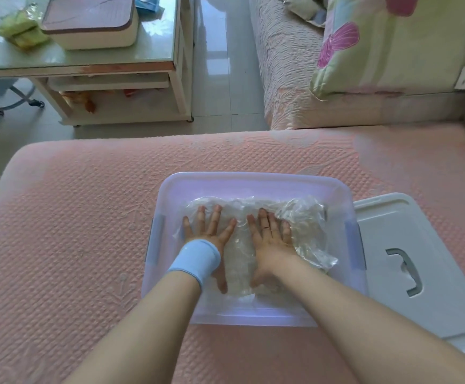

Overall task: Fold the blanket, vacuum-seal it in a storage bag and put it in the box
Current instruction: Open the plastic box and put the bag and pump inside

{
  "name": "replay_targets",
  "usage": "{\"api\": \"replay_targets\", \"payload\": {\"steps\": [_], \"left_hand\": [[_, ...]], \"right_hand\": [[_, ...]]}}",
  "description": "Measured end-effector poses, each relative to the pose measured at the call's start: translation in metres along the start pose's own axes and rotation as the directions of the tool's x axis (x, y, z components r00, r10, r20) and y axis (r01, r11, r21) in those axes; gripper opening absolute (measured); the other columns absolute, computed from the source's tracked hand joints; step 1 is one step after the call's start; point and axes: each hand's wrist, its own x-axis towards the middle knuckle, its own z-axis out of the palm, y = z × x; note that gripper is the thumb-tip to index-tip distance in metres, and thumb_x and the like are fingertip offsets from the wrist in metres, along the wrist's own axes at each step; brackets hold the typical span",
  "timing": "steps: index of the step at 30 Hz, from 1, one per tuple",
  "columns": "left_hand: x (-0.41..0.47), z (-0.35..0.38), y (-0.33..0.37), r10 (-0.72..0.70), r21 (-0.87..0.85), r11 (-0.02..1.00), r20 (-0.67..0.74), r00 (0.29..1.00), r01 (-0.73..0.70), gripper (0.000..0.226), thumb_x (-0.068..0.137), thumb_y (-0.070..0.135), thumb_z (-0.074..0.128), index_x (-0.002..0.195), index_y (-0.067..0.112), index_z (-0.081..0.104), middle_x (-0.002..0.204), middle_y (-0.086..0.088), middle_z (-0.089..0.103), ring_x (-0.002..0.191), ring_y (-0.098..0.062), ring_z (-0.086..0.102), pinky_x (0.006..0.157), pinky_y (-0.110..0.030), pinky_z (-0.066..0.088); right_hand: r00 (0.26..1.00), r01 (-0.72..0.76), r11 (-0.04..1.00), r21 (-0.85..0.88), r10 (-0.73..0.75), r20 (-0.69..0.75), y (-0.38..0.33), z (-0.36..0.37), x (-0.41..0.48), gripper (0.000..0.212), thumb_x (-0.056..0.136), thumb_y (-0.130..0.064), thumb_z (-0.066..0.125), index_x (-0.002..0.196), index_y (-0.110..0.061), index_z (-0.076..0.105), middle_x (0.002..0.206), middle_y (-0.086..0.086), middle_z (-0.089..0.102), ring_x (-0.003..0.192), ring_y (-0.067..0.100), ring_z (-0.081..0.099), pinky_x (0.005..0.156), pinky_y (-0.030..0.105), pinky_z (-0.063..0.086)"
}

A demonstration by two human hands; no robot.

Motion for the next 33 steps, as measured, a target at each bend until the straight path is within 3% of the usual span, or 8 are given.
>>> {"api": "replay_targets", "payload": {"steps": [2, 4, 6, 8, 12, 19, 28, 33], "left_hand": [[-0.011, -0.029, 0.004, -0.026, 0.024, 0.999, 0.067, 0.997, 0.024, 0.141, 0.043, 0.079, 0.074, 0.146, 0.047, -0.016, 0.157, -0.006, -0.029, 0.142, -0.043, -0.023, 0.108, -0.069, -0.009], [-0.023, -0.056, 0.013, -0.018, 0.051, 0.998, -0.080, 0.997, 0.022, 0.117, 0.051, 0.078, 0.071, 0.148, 0.038, 0.018, 0.157, -0.007, 0.009, 0.143, -0.036, 0.006, 0.111, -0.061, 0.003], [-0.030, -0.070, 0.027, 0.023, -0.010, 1.000, -0.318, 0.948, -0.027, 0.105, 0.055, 0.074, 0.072, 0.140, 0.028, 0.031, 0.146, -0.004, 0.026, 0.135, -0.030, 0.022, 0.111, -0.052, 0.014], [-0.033, -0.074, 0.046, 0.105, -0.113, 0.979, -0.425, 0.899, -0.168, 0.111, 0.054, 0.073, 0.074, 0.143, 0.027, 0.025, 0.148, -0.003, 0.024, 0.136, -0.028, 0.022, 0.113, -0.047, 0.018], [-0.021, -0.058, 0.077, 0.287, -0.022, 0.954, -0.230, 0.930, -0.300, 0.143, 0.053, 0.072, 0.077, 0.153, 0.023, -0.014, 0.161, -0.004, -0.017, 0.147, -0.031, -0.017, 0.119, -0.054, 0.000], [0.012, -0.018, 0.103, 0.230, 0.069, 0.973, -0.270, 0.935, -0.219, 0.143, 0.061, 0.075, 0.068, 0.143, 0.023, -0.036, 0.157, 0.000, -0.030, 0.144, -0.025, -0.029, 0.102, -0.069, -0.021], [0.033, -0.021, 0.108, 0.266, -0.041, 0.957, -0.258, 0.929, -0.286, 0.130, 0.070, 0.059, 0.072, 0.147, 0.032, -0.028, 0.159, 0.005, -0.025, 0.144, -0.018, -0.027, 0.106, -0.062, -0.025], [0.007, -0.049, 0.091, 0.317, -0.124, 0.925, -0.274, 0.908, -0.360, 0.096, 0.081, 0.043, 0.067, 0.153, 0.033, 0.005, 0.162, 0.007, 0.003, 0.149, -0.017, 0.001, 0.118, -0.054, 0.001]], "right_hand": [[0.991, 0.056, 0.997, -0.047, -0.061, -0.119, 0.008, -0.019, -0.014, 0.116, 0.078, -0.048, 0.073, 0.159, -0.016, -0.003, 0.165, 0.015, -0.002, 0.153, 0.033, -0.001, 0.122, 0.052, 0.009], [0.944, 0.054, 0.989, -0.134, -0.094, -0.315, 0.025, -0.034, -0.030, 0.087, 0.080, -0.035, 0.071, 0.152, -0.016, 0.025, 0.152, 0.013, 0.026, 0.142, 0.033, 0.021, 0.114, 0.046, 0.023], [0.941, -0.054, 0.980, -0.190, -0.013, -0.337, 0.047, -0.040, -0.046, 0.098, 0.080, -0.033, 0.073, 0.155, -0.011, 0.013, 0.155, 0.017, 0.015, 0.145, 0.037, 0.012, 0.117, 0.045, 0.017], [0.973, -0.144, 0.963, -0.229, 0.095, -0.212, 0.070, -0.033, -0.059, 0.122, 0.081, -0.048, 0.075, 0.157, -0.006, -0.011, 0.163, 0.021, -0.014, 0.151, 0.041, -0.009, 0.123, 0.048, 0.003], [0.991, -0.133, 0.933, -0.336, 0.116, -0.068, 0.089, -0.016, -0.062, 0.138, 0.078, -0.076, 0.061, 0.147, 0.000, -0.032, 0.155, 0.027, -0.035, 0.146, 0.042, -0.029, 0.122, 0.052, -0.010], [0.979, -0.203, 0.961, -0.187, 0.206, -0.003, 0.084, -0.007, -0.034, 0.149, 0.074, -0.062, 0.077, 0.139, 0.001, -0.042, 0.142, 0.028, -0.049, 0.136, 0.049, -0.040, 0.107, 0.055, -0.025], [0.978, -0.205, 0.978, -0.044, 0.207, 0.028, 0.097, 0.011, 0.000, 0.139, 0.081, -0.048, 0.076, 0.138, -0.002, -0.042, 0.143, 0.018, -0.050, 0.137, 0.045, -0.040, 0.117, 0.054, -0.018], [0.974, -0.225, 0.972, -0.073, 0.224, -0.016, 0.086, 0.009, -0.008, 0.139, 0.081, -0.048, 0.076, 0.140, -0.002, -0.041, 0.140, 0.018, -0.051, 0.140, 0.049, -0.035, 0.119, 0.056, -0.014]]}}
